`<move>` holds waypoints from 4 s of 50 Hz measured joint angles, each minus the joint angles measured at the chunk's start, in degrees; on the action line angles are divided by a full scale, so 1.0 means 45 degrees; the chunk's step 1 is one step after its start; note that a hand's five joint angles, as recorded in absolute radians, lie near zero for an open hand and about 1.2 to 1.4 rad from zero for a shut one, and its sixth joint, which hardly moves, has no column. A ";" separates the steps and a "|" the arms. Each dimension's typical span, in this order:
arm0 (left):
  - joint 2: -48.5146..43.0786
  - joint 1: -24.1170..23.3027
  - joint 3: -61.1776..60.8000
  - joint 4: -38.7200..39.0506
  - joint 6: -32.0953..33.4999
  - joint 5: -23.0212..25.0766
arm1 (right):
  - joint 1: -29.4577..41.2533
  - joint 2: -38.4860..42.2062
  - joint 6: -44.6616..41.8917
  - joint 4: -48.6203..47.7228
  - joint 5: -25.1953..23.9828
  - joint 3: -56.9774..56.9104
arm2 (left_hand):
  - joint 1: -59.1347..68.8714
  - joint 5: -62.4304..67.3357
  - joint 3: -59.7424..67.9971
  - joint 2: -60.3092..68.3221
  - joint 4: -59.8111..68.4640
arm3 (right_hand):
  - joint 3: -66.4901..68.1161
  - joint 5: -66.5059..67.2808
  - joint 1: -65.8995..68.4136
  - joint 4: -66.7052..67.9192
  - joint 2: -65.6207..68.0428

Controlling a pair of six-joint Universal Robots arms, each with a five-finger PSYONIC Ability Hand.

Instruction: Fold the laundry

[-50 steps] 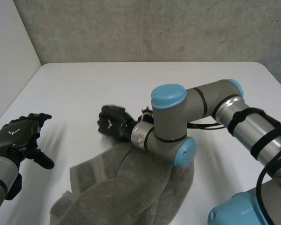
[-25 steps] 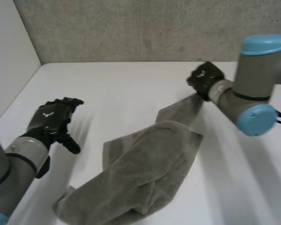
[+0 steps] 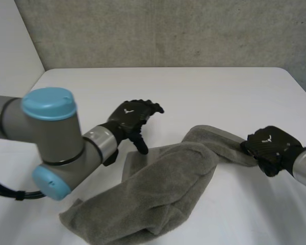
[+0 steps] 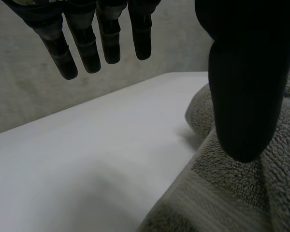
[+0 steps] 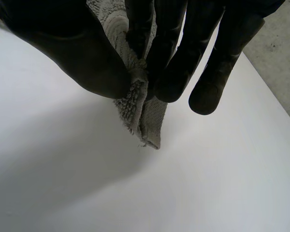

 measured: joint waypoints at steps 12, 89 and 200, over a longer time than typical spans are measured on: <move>-0.2470 -0.1045 0.2554 -0.1508 0.1104 0.0725 | -0.1445 -0.1212 -0.0101 -0.0677 -0.1149 0.2237 | 0.0726 0.0702 0.0723 0.0724 0.0726 | 0.0031 0.0000 0.0000 0.0001 -0.0001; 0.1362 0.1176 -0.5278 0.3392 0.5236 -0.3345 | 0.0903 0.2870 0.1921 -0.1887 0.1268 -0.1611 | 0.6893 0.6894 0.6904 0.6897 0.6919 | 0.0061 0.0077 0.0059 0.0002 0.0178; 0.2666 0.2918 -0.5622 0.3853 0.3306 -0.2977 | -0.0645 0.2039 0.2155 -0.3800 0.2236 -0.0724 | 1.1059 1.1163 1.1332 1.1350 1.1368 | 0.0090 0.0093 0.0063 0.0002 0.0178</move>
